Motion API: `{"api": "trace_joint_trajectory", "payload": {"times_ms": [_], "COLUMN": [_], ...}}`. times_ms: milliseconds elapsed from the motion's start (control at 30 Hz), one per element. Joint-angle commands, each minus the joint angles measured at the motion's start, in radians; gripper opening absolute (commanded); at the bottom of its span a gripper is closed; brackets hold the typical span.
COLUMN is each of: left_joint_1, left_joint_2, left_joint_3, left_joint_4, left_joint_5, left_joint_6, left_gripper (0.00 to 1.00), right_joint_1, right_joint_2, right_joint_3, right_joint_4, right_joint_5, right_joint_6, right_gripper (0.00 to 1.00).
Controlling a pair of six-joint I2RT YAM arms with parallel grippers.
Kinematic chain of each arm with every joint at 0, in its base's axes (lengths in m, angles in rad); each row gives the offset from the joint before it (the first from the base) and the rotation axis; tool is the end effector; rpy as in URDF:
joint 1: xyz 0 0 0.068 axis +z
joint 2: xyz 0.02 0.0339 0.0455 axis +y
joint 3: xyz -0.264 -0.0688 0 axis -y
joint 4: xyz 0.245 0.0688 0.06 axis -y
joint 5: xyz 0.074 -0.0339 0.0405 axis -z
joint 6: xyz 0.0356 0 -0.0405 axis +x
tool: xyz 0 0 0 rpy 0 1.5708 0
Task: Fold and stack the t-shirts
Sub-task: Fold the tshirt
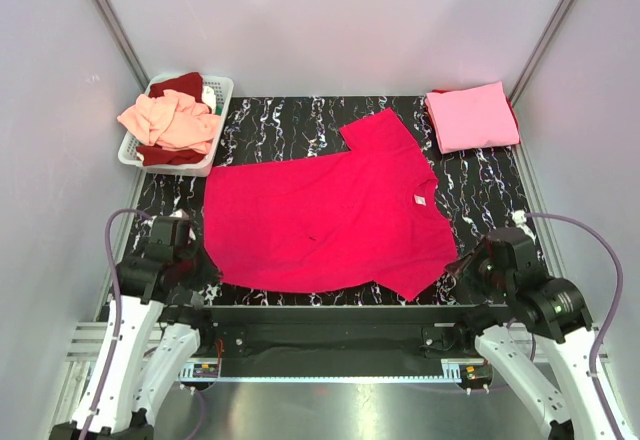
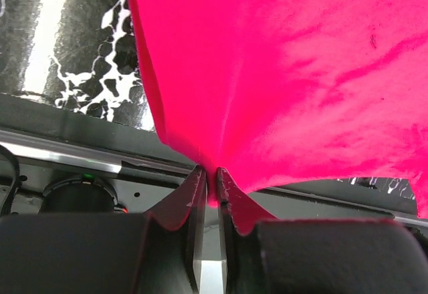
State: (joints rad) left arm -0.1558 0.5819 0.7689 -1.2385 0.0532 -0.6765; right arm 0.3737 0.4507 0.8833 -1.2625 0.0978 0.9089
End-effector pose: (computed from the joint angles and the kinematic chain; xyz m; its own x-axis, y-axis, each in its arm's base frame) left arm 0.0821 -0.0148 0.2680 -0.7821 -0.5100 -0.3581 -0.3958 0.8504 -0.3467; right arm 0.0511 0.0163 0.3049 -0.6604 0.5843 -0.4717 0.3563 0.7967 0.4881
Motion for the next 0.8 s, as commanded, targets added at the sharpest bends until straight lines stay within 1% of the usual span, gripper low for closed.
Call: {"api": "trace_joint_trajectory", "payload": {"times_ms": [0, 67, 100, 167, 233, 333, 400, 500, 533, 633, 667, 767], "left_joint_1": [-0.004, -0.004, -0.004, -0.004, -0.002, -0.001, -0.001, -0.002, -0.004, -0.016, -0.019, -0.040], "left_joint_2": [0.056, 0.116, 0.134, 0.189, 0.249, 0.326, 0.352, 0.326, 0.270, 0.184, 0.184, 0.219], "left_joint_3": [-0.002, 0.003, 0.012, 0.021, 0.044, 0.076, 0.101, 0.081, 0.063, -0.026, -0.060, -0.077], "left_joint_4": [0.071, 0.111, 0.125, 0.163, 0.191, 0.206, 0.195, 0.179, 0.172, 0.195, 0.201, 0.228], "left_joint_5": [0.056, 0.068, 0.069, 0.053, 0.030, -0.010, -0.010, 0.030, 0.027, 0.025, 0.023, 0.033], "left_joint_6": [0.031, 0.032, 0.032, 0.031, 0.037, 0.046, 0.048, 0.023, 0.006, -0.049, -0.054, -0.080], "left_gripper": [0.16, 0.16, 0.16, 0.16, 0.17, 0.17, 0.16, 0.16, 0.20, 0.31, 0.32, 0.33], "right_joint_1": [-0.002, -0.002, -0.002, -0.002, -0.002, -0.002, -0.002, -0.001, -0.002, -0.016, -0.034, -0.123], "right_joint_2": [0.081, 0.132, 0.190, 0.253, 0.353, 0.482, 0.572, 0.635, 0.637, 0.646, 0.658, 0.764], "right_joint_3": [0.062, 0.100, 0.111, 0.146, 0.187, 0.247, 0.281, 0.332, 0.330, 0.327, 0.333, 0.374], "right_joint_4": [0.126, 0.178, 0.199, 0.261, 0.310, 0.356, 0.357, 0.360, 0.371, 0.393, 0.397, 0.445], "right_joint_5": [-0.003, 0.016, 0.017, 0.025, 0.037, 0.063, 0.078, 0.089, 0.092, 0.169, 0.178, 0.151], "right_joint_6": [-0.036, -0.067, -0.079, -0.117, -0.162, -0.214, -0.237, -0.271, -0.278, -0.283, -0.283, -0.311], "right_gripper": [0.00, 0.00, 0.00, 0.00, 0.00, 0.00, 0.00, 0.00, 0.00, 0.00, 0.00, 0.00]}}
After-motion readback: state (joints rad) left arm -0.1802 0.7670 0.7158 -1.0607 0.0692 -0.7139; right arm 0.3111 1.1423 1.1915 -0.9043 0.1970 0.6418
